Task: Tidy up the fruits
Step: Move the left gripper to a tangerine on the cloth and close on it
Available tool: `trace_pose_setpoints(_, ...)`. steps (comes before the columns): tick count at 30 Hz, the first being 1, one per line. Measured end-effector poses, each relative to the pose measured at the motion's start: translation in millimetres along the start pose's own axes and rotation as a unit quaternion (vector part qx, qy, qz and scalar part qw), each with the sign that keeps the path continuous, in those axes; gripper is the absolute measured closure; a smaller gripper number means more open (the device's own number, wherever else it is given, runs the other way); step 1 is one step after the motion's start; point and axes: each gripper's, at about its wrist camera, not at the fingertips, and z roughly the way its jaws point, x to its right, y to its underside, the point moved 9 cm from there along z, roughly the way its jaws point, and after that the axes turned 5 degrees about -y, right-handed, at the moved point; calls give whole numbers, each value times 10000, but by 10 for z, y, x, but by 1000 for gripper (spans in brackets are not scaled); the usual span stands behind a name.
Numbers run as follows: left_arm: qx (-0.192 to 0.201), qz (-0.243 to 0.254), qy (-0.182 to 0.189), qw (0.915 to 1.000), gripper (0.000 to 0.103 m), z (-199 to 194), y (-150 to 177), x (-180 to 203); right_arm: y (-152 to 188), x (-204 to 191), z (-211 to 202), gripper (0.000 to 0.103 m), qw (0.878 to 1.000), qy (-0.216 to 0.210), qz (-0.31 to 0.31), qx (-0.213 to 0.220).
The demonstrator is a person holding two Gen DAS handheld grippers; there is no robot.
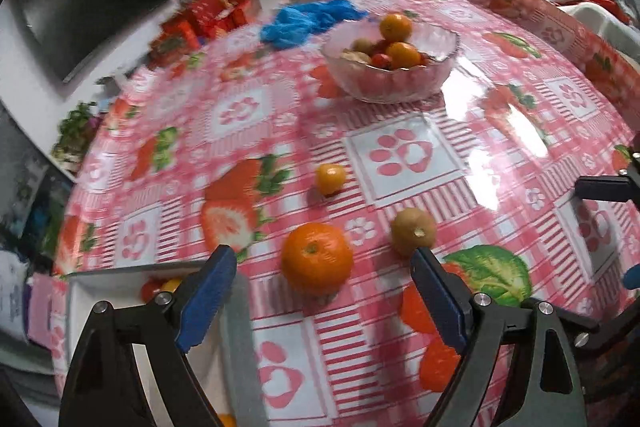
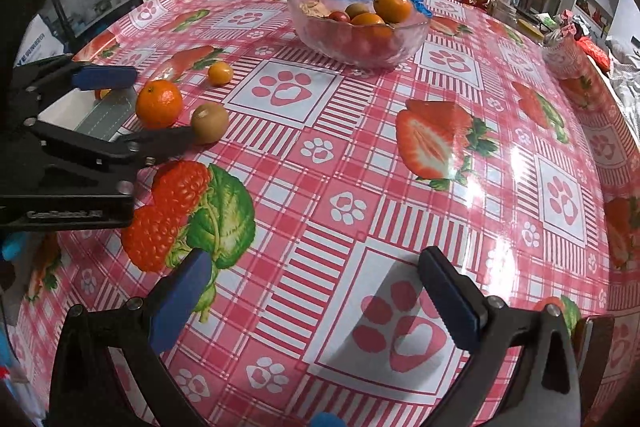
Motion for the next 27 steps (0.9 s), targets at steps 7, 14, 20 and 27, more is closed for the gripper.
trace_pose_setpoints(7,-144,-65,197,9997,46,162,-51,51,7,-15,-7,0,10000,4,-38,59)
trace_pose_setpoints(14,-164,-211,166,9995,62,138,-2,45,8,-13,-11,0,9998,9,-83,162)
trace_pose_setpoints(20,-99,-261,-7,9996,62,-65,218,136,12,-1,-14,0,9998,-3,-104,190)
trace_pose_setpoints(27,-144,-956,-100,9953,62,-373,729,103,16,1,-14,0,9998,9,-79,202)
